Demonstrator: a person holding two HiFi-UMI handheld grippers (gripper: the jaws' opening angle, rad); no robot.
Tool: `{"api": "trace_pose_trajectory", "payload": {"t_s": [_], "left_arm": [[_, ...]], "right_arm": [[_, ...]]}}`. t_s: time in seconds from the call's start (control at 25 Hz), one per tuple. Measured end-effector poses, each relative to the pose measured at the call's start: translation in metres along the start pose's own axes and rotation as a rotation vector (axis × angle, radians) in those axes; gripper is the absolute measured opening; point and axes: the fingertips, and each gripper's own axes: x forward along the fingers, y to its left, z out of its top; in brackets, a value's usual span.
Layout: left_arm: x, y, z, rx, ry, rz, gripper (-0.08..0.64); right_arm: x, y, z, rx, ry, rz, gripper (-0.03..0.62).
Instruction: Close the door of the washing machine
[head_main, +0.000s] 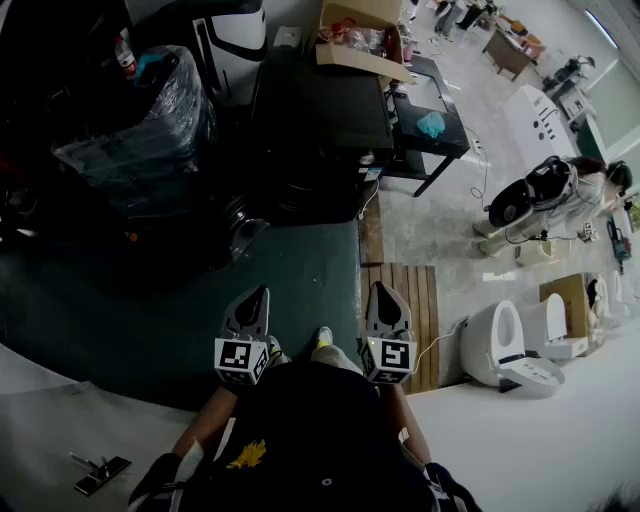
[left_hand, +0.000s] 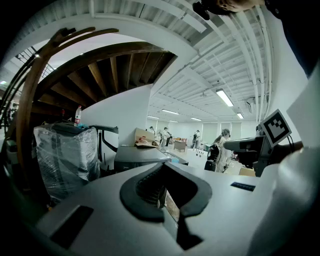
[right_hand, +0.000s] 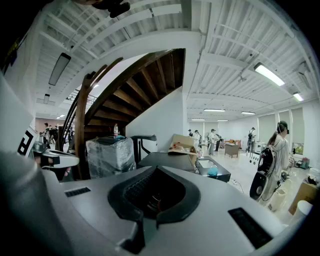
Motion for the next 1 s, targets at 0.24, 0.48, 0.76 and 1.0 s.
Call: {"api": "trace_pose_trajectory", "payload": {"t_s": [0.24,0.48,0.76,1.0], "left_arm": [[0.017,-0.006,-0.001,0.011,-0.016,0.009,0.017],[0.037,-0.018,-0.003,0.020,0.014,0.016,0.017],[0.065,-0.034,-0.003,0.009,0.043,0.047,0.017],[0.087,-0.062,-0.005,0.005,0.055,0.037,0.017]], "right_arm": [[0.011,-0.011,0.013,0.011,-0.017,0.018,0.026],[0.023,-0.026,0.013,0.041,-0.019,0.079,0.026],[0.039,-0.051,0.005,0.017,0.004,0.122,0.026],[0.062,-0.078,0.000,0.017,0.017,0.147,0.026]]}}
